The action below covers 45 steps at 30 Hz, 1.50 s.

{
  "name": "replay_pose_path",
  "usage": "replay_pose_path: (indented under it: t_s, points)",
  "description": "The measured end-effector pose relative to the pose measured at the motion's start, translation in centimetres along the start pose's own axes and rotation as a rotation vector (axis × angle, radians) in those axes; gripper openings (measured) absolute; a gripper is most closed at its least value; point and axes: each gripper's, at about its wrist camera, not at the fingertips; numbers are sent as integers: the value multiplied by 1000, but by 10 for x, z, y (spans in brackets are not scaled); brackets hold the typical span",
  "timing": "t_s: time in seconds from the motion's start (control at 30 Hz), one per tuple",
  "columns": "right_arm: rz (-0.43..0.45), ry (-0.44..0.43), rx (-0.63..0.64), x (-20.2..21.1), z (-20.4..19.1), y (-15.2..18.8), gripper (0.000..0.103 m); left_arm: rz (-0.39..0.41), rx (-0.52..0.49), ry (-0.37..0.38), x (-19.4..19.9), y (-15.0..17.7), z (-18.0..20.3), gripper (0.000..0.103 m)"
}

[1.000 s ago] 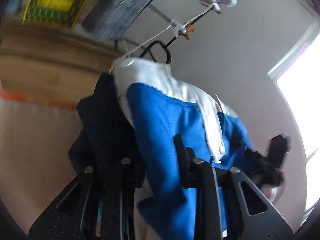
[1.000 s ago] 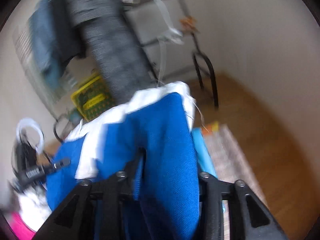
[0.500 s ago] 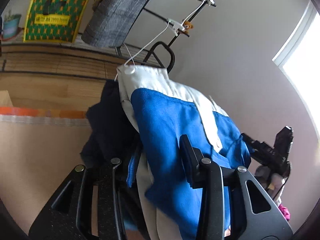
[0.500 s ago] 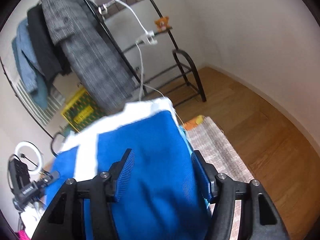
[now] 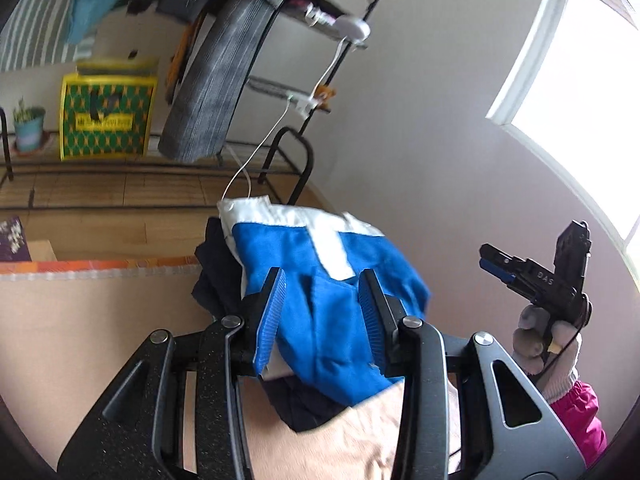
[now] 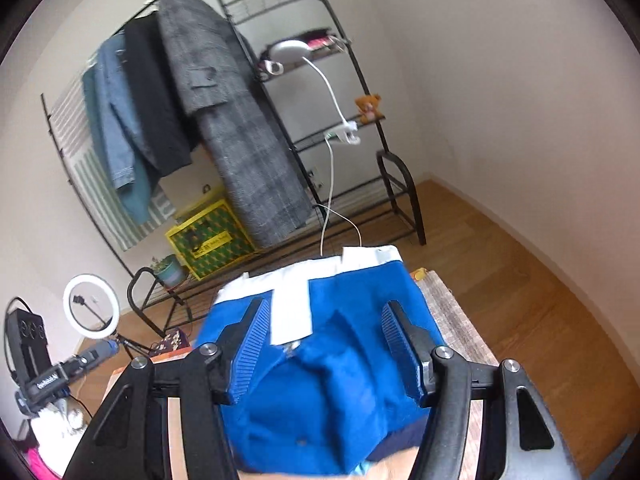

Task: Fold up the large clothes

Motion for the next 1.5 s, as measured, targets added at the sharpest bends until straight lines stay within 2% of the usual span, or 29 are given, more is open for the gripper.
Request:
replay_pose_path:
  t_s: [0.27, 0.63, 0.8, 1.1, 1.23, 1.3, 1.37, 1.4, 1.5]
  points:
    - [59, -10, 73, 97, -62, -5, 62, 49, -61, 50, 117, 14, 39, 38]
    - [185, -22, 131, 245, -125, -4, 62, 189, -215, 104, 301, 49, 100, 38]
    - [210, -5, 158, 290, -147, 2, 62, 201, -255, 116, 357, 66, 117, 38]
    - [225, -22, 179, 331, -176, 16, 62, 194, -257, 119, 412, 85, 119, 38]
    - [206, -14, 192, 334, -191, 29, 63, 189, -249, 114, 423, 93, 113, 38]
    - [187, 3, 192, 332, -196, 37, 63, 181, -254, 91, 423, 101, 108, 38]
    - [162, 30, 192, 325, -203, 49, 65, 162, -257, 72, 414, 109, 102, 44]
    - [153, 47, 198, 321, -207, 56, 67, 152, -260, 55, 408, 114, 97, 48]
    - [112, 105, 202, 300, -214, 77, 72, 125, -275, 3, 383, 135, 82, 50]
Point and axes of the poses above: each gripper's, at about its wrist camera, not at the fingertips, and x roughly against the way its jaws point, z to its right, y to its underside, and after that the axes turned 13 degrees about x, right-handed
